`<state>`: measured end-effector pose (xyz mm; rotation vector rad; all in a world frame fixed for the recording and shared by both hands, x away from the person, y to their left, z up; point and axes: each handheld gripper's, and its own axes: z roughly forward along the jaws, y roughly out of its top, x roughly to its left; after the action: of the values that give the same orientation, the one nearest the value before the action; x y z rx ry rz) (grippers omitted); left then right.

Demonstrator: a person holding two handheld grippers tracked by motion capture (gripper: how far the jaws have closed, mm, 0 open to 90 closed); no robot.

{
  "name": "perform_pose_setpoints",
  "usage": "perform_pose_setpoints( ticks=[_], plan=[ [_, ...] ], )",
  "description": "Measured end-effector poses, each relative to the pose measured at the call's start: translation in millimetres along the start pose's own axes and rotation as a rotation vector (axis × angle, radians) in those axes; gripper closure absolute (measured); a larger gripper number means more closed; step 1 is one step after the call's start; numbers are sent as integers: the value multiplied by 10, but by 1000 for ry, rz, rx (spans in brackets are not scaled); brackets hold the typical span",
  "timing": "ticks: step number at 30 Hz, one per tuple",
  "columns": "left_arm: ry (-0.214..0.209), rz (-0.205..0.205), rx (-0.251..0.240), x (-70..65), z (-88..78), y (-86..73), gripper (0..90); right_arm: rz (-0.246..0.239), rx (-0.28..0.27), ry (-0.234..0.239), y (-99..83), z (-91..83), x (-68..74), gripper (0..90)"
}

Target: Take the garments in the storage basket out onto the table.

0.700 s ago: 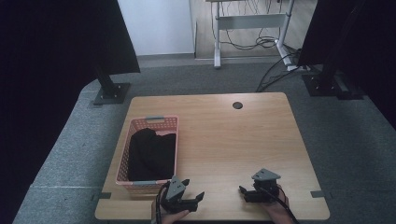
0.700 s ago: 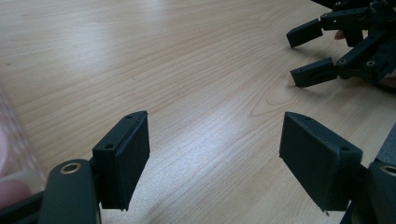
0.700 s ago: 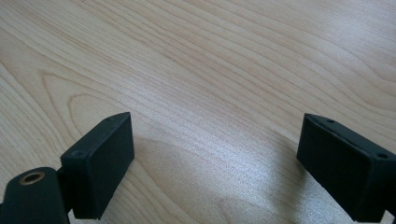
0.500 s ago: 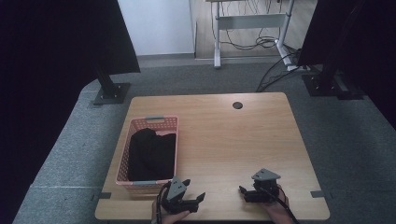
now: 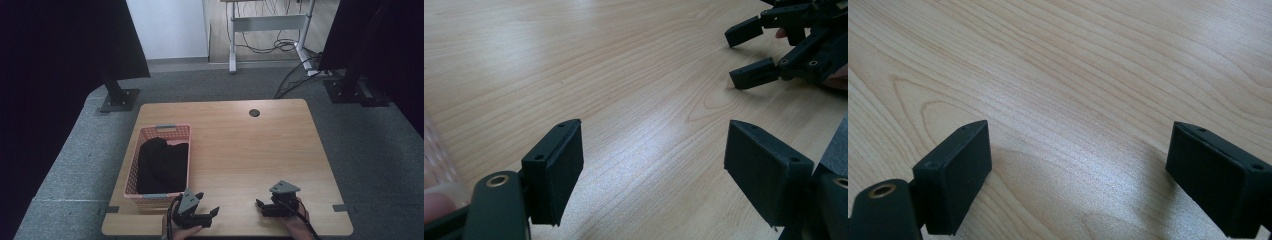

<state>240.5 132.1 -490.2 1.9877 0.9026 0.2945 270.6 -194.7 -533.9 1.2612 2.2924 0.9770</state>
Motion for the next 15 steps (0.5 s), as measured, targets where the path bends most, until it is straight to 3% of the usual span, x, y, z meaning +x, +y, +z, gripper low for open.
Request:
perform_pose_setpoints(
  ticks=[6,15],
  plan=[
    [3,1,-9,11,-32,21,230,-1,0,0,0,0,1,106],
    [-35,-3,-16,16,-94,69,228,0,0,1,0,0,0,106]
  ],
)
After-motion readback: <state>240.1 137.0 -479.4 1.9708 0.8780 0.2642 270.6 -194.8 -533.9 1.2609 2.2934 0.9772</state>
